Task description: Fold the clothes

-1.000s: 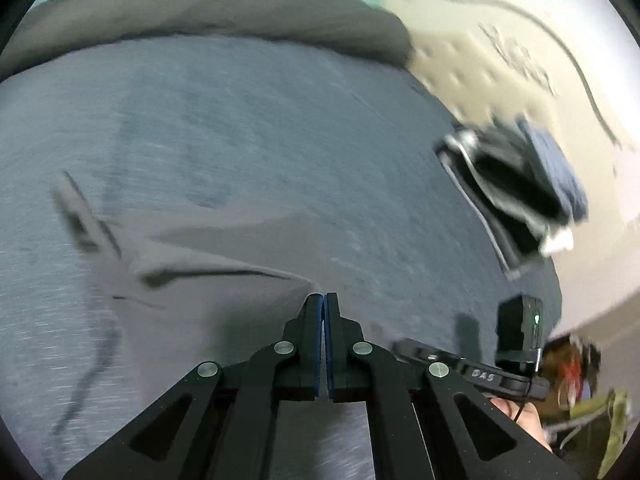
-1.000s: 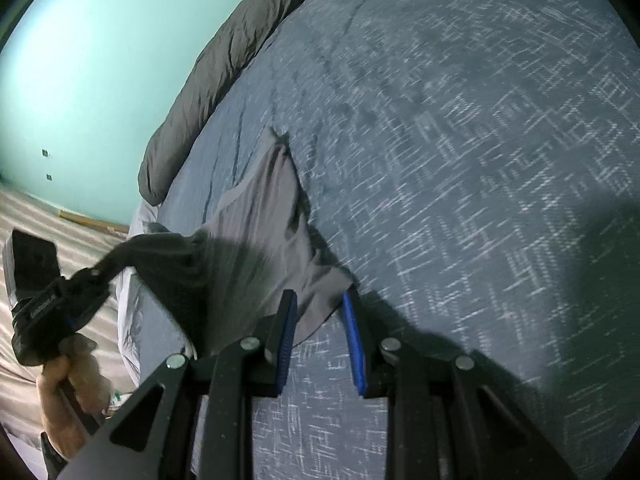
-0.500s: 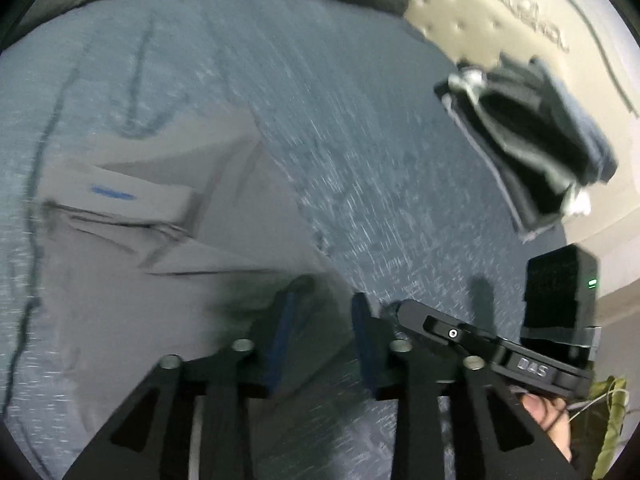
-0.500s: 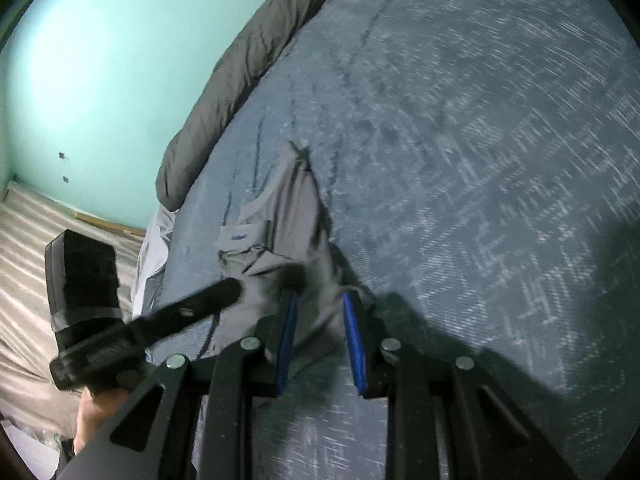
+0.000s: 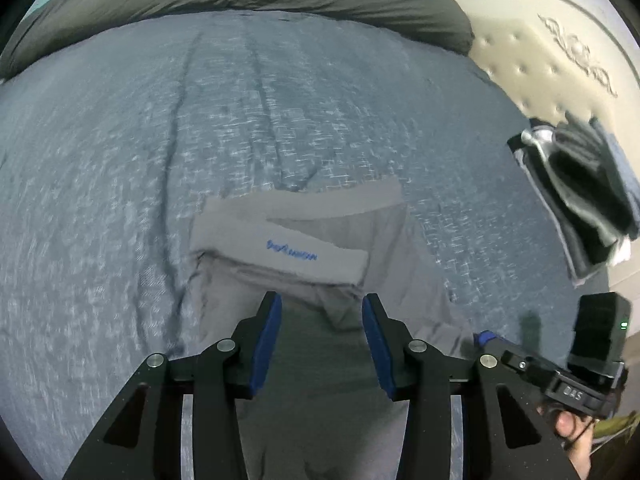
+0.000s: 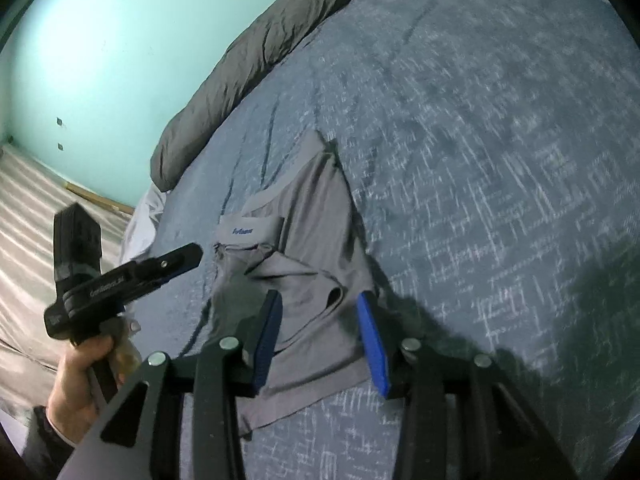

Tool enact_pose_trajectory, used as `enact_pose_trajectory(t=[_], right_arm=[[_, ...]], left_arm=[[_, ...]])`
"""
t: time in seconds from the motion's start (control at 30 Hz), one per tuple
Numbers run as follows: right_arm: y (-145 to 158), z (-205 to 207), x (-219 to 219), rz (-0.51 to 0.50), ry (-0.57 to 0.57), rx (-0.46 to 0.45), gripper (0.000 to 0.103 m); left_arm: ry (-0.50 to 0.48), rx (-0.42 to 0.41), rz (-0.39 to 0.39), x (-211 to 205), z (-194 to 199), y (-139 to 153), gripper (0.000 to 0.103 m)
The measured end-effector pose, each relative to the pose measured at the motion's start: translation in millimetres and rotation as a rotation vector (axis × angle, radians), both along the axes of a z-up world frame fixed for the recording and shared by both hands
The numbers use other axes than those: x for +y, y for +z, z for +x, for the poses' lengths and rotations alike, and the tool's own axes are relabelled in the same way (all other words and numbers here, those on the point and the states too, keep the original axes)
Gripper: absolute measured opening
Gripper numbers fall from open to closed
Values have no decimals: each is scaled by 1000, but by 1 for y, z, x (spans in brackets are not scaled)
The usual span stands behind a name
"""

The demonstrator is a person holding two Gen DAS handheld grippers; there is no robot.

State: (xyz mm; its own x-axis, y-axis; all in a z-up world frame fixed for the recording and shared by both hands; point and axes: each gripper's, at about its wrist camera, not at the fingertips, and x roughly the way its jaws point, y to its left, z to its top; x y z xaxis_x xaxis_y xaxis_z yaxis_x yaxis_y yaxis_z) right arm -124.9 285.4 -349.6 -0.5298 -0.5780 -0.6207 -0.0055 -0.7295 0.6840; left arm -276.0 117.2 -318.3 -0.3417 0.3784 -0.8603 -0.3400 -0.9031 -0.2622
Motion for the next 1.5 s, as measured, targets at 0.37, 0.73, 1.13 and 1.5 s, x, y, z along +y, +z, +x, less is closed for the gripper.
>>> enact_pose_trajectory(t=[0.37, 0.73, 1.13, 1.5], right_arm=[[-4, 2, 22, 30, 0, 1, 39], [-6, 1, 19, 45, 7, -11, 39], [-5, 6, 19, 47, 14, -14, 39], [-2, -1, 6, 62, 24, -8, 39]], left_arm=[[-63, -7, -101, 45, -26, -27, 46], [-94, -6, -164, 61, -29, -41, 46], [-106, -7, -145, 61, -25, -42, 46], [-99, 13, -99, 48, -22, -32, 7]])
